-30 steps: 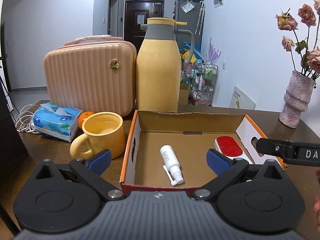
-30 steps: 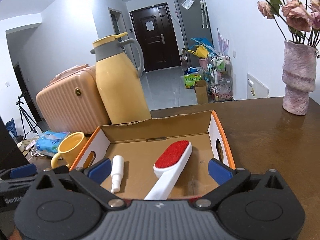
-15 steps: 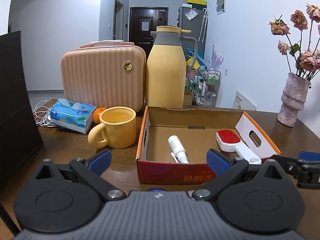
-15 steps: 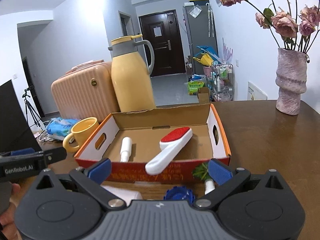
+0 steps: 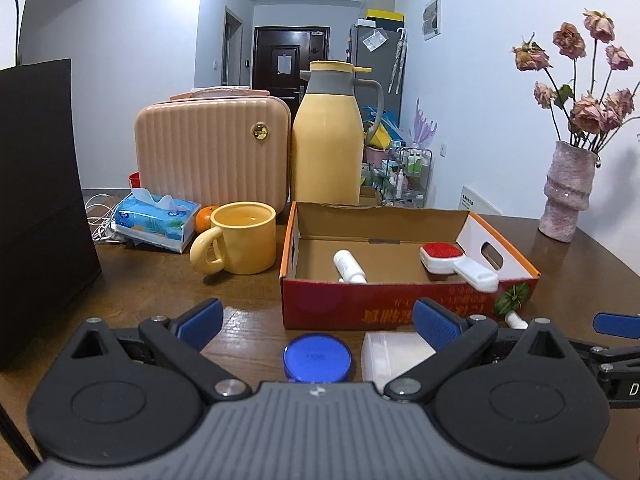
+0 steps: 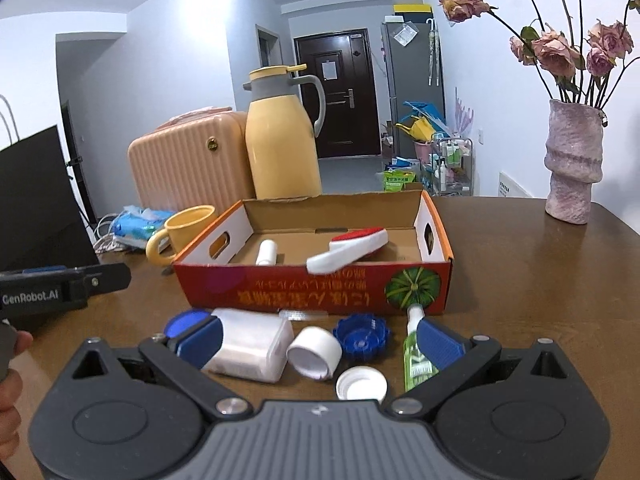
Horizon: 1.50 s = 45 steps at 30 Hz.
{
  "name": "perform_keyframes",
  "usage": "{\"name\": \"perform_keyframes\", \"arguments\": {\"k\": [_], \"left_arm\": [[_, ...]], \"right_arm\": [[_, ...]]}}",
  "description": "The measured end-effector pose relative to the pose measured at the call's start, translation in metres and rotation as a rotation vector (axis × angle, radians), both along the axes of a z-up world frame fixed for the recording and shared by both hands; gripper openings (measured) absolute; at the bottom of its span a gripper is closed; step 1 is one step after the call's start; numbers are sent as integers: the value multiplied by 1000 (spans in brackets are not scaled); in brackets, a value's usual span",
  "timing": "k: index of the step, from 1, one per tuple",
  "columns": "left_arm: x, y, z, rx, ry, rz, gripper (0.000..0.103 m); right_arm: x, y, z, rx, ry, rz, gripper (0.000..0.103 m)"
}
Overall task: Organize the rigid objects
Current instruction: 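Withdraw both tools from the box back over the table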
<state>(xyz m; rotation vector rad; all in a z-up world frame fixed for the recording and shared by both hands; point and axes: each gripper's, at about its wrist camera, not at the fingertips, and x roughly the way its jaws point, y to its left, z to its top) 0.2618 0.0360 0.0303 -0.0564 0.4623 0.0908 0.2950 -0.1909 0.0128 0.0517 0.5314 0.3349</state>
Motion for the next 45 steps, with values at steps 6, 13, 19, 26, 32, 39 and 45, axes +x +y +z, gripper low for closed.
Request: {"name": "perform_keyframes", "arguments": {"k": [6, 13, 19, 26, 32, 39, 45], "left_arm": [[-15, 1, -9, -12, 7, -18, 103], [-28, 2, -23, -8, 24, -35, 103], [-34, 9, -45, -6, 64, -34, 103], [-38, 20, -64, -14, 94, -21, 103], [-42, 26, -73, -12, 106, -14, 103], [-42, 23, -79, 0, 104, -29, 103], [-40, 23, -83, -11, 112, -35, 103]], "right_arm": [[-18, -2, -15, -12, 14, 6, 103], [-33, -6, -32, -46, 27, -5, 103], [-44, -8, -47, -77, 30, -4, 103], [-51, -10, -62, -81, 57, -8, 103], [-51, -9, -66, -86, 61, -1, 103], [-44, 5, -70, -119, 58, 29, 102], [-32, 20, -72, -140, 56, 56, 99]]}}
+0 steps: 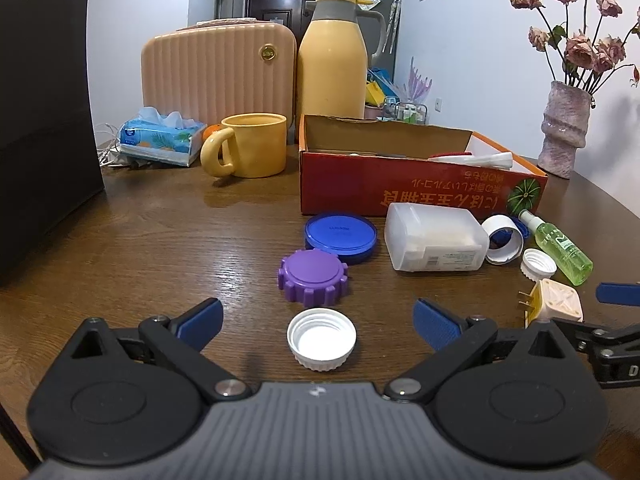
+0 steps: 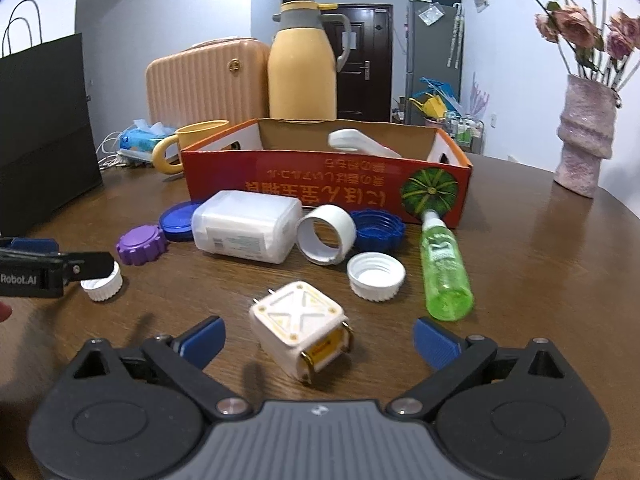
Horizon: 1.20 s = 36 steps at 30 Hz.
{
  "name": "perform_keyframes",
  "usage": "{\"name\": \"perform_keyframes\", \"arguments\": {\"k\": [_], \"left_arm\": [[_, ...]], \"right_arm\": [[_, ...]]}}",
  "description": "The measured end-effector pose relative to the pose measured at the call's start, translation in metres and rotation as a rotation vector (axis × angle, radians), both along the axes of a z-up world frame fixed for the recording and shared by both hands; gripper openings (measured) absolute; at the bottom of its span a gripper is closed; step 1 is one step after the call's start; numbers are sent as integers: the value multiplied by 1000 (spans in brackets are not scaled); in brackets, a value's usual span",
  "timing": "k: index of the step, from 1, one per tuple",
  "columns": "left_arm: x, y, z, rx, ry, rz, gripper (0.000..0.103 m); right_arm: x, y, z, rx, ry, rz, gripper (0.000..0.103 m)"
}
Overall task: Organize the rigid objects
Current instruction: 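Withdraw both tools from the box back over the table, then grasp the white square plug adapter with the right tool while the left tool grasps the purple cap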
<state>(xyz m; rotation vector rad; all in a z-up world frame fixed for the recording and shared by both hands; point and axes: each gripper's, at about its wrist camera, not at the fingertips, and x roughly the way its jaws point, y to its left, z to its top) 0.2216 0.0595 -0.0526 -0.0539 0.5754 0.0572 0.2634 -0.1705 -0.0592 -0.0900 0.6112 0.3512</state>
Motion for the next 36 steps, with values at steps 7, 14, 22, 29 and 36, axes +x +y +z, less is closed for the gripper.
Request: {"name": "perform_keyframes", "arguments": {"k": [7, 14, 22, 29, 36], "left_arm": [[2, 0, -3, -9, 16, -8, 103], [4, 1, -4, -13, 29, -5, 103], [9, -1, -3, 9, 51, 6, 103], [24, -1, 3, 31, 69, 22, 103], [51, -2, 3, 72, 118, 42, 102]], "right_arm": [[17, 14, -6, -18, 33, 6, 76], [17, 7, -8, 35, 38, 4, 57], [10, -2, 0, 83, -42, -16, 57], [7, -10, 3, 107, -88, -54, 57], [5, -15, 5, 119, -111, -81, 57]]}}
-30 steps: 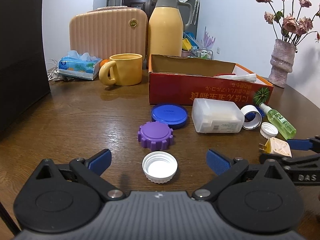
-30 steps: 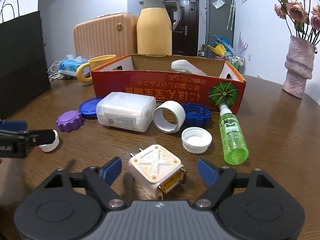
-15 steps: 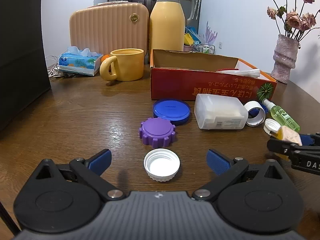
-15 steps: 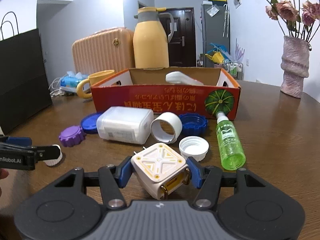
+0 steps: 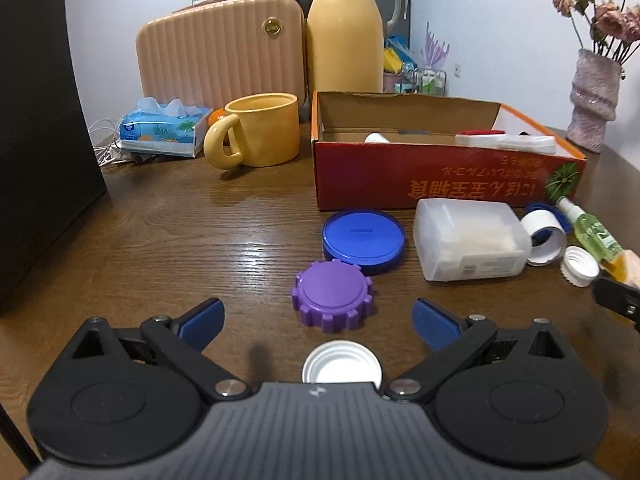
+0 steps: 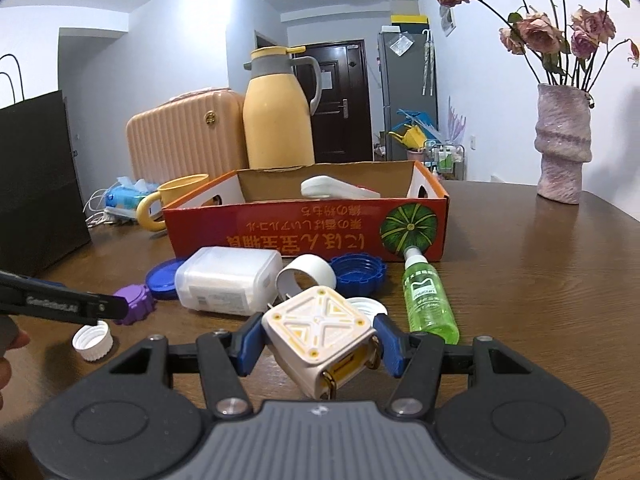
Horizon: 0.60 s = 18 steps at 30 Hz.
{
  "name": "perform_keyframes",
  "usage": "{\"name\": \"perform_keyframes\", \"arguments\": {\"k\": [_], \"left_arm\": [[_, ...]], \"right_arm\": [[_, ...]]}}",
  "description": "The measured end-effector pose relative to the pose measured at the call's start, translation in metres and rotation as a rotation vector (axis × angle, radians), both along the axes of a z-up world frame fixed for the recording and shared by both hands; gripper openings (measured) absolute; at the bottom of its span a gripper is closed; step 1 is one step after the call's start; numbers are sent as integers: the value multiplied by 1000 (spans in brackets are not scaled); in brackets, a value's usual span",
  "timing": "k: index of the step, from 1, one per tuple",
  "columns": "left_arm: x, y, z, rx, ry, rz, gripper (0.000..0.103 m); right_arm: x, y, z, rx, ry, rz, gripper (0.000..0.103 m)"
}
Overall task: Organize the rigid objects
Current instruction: 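Grasp the white square plug adapter with the right tool while the left tool grasps the purple cap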
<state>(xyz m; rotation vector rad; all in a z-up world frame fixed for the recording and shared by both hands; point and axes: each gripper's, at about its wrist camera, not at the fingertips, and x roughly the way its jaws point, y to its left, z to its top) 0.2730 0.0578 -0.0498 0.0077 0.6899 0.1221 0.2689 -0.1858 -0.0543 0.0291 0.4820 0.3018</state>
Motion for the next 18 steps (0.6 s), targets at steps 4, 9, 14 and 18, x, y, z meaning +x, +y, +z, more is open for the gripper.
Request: {"name": "perform_keyframes", "arguments": {"k": [4, 9, 14, 18], "left_arm": [[11, 1, -3, -3, 24, 6, 97], [20, 2, -6, -4, 38, 8, 87], [26, 2, -10, -14, 57, 1, 80], [31, 3, -13, -20, 65, -5, 67]], "right_arm": [[1, -1, 0, 4, -2, -7, 57], [1, -1, 0, 4, -5, -12, 57], [1, -1, 0, 3, -3, -14, 57], [1, -1, 0, 1, -2, -14, 57]]}}
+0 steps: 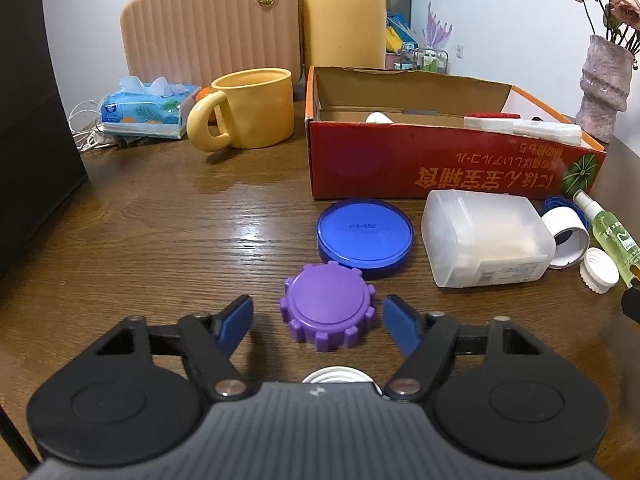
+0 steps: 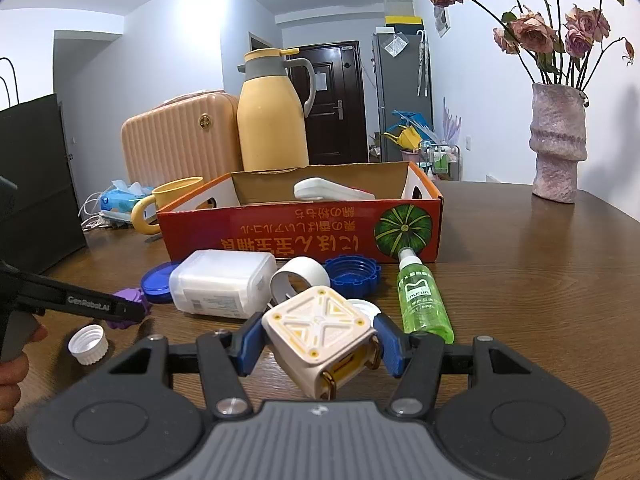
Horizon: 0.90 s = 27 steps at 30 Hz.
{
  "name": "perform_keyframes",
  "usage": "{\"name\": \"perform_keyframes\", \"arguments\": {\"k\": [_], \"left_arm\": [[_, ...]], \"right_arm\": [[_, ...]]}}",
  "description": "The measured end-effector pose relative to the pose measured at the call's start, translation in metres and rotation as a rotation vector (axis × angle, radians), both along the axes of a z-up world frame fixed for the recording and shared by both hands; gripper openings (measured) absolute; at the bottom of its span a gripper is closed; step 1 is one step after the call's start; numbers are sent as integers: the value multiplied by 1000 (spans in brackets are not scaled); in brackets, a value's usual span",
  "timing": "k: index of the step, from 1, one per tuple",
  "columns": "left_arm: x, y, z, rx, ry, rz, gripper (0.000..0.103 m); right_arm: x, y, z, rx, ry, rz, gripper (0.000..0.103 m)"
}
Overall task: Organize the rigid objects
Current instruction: 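Grasp the white square plug adapter with the right tool while the left tool grasps the purple cap, then carry the plug adapter and purple cap toward the box with both tools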
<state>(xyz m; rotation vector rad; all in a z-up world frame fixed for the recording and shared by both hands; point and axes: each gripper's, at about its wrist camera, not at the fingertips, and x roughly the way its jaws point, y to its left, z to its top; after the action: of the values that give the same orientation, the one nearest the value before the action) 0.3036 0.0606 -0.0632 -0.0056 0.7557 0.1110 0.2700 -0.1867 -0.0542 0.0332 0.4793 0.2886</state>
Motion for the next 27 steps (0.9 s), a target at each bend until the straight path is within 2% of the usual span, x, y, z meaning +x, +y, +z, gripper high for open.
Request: {"name": "perform_keyframes", "arguments": {"k": [3, 12, 27], "left_arm": [[2, 0, -2, -13, 6, -15, 53], [-3, 2, 2, -29, -23, -20, 53], [-22, 1, 38, -45, -147, -13, 53]], "right_arm": [[0, 0, 0, 0, 1, -1, 57], [0, 0, -1, -4, 4, -3, 57], [0, 2, 8, -31, -31, -21, 57]]}}
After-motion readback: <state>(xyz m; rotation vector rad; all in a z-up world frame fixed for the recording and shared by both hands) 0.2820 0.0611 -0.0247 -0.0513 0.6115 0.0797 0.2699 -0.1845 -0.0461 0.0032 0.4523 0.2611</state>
